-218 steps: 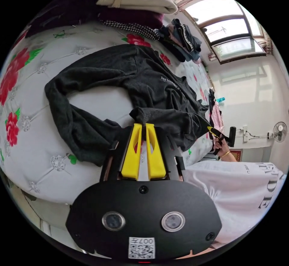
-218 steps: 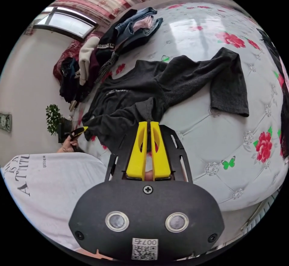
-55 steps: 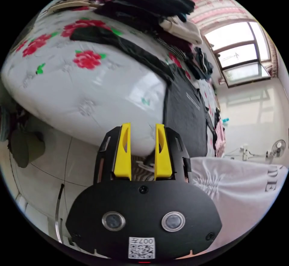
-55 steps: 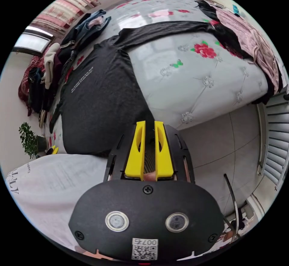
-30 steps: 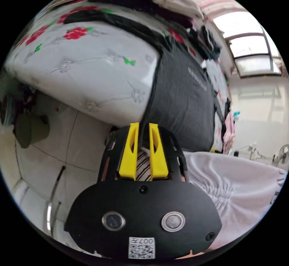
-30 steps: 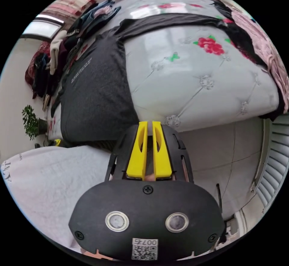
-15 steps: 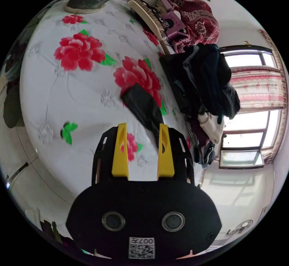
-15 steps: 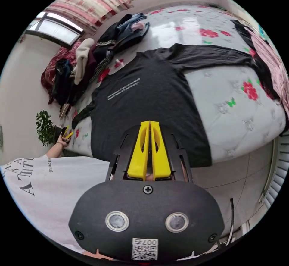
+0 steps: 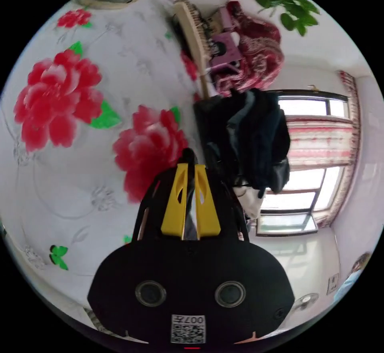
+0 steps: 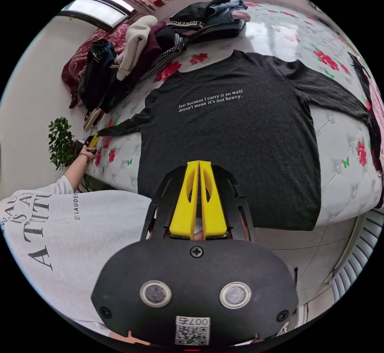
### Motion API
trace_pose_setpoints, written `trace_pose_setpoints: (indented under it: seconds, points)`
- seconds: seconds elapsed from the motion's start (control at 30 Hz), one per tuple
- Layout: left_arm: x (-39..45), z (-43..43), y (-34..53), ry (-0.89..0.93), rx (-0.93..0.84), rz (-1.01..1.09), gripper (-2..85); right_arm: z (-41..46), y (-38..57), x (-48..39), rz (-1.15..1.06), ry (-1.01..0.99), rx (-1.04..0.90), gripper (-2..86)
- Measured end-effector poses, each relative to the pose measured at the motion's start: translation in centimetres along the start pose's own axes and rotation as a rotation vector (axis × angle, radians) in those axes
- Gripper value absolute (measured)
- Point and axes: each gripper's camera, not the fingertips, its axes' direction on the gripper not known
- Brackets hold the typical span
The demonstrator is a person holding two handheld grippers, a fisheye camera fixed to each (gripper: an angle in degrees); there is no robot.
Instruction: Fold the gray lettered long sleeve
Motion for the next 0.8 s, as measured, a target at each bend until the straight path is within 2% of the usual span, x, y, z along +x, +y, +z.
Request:
trace_pose_setpoints:
  seconds: [0.13,0.2,0.27,0.33,0.4,0.47,0.57,0.67,0.73,0.77,0.8]
  points:
    - [7.4,-4.1,-0.4,0.136,0.153,0.281,0.4,-0.6,0.3,-0.1,0.002,-0.002,0.031,-0.3]
    - [7.0,-4.0,0.0,0.122,0.147,0.291,0.3,-0.3,0.4,0.1,0.005,-0.018,0.036,-0.3]
    - [3.9,-2.6,0.7,0.023,0.080,0.141,0.1,0.3,0.4,0.6,0.004,-0.058,0.024,-0.3]
    - [-1.2,-2.1,3.0,0.109,0.089,-0.088,-0.3,0.5,0.3,0.8,-0.001,-0.081,0.026,-0.3]
    - [-2.1,-2.1,4.9,0.111,0.121,-0.148,-0.5,0.4,0.3,1.0,-0.013,-0.098,0.029,-0.3]
    - [0.1,-1.5,6.1,0.102,0.112,-0.064,-0.5,0.1,0.4,1.5,-0.029,-0.105,0.034,-0.3]
    - [7.3,1.3,8.3,0.178,0.050,0.145,-0.3,-0.8,0.6,2.8,-0.009,-0.128,0.064,-0.3]
    - [19.0,5.3,13.8,0.309,-0.094,0.503,0.3,-1.9,1.2,4.5,0.036,-0.147,0.116,-0.2]
    - [28.5,8.8,22.7,0.457,-0.285,0.840,1.5,-2.4,1.8,5.5,0.063,-0.144,0.143,-0.2]
    - [30.4,9.8,25.5,0.502,-0.345,0.918,1.9,-2.7,2.2,6.2,0.084,-0.138,0.157,-0.1]
    - [33.3,11.7,31.6,0.599,-0.479,1.055,3.1,-2.8,2.5,6.6,0.096,-0.135,0.164,-0.1]
